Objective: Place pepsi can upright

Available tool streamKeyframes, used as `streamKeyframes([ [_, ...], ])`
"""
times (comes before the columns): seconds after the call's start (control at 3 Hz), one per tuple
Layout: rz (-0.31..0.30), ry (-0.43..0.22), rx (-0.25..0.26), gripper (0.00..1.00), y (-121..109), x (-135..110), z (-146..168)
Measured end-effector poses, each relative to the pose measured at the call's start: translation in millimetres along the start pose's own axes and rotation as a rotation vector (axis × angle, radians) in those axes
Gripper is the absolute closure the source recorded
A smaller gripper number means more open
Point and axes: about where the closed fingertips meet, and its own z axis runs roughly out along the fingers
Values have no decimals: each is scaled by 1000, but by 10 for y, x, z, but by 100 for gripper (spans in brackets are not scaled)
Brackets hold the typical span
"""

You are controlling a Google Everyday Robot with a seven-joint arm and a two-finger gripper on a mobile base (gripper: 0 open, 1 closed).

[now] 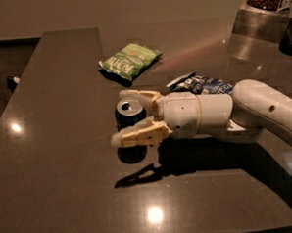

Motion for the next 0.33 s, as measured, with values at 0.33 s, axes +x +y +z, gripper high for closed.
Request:
streamKeyframes([
  [0.33, 0, 0, 0, 0, 1, -1, 2],
])
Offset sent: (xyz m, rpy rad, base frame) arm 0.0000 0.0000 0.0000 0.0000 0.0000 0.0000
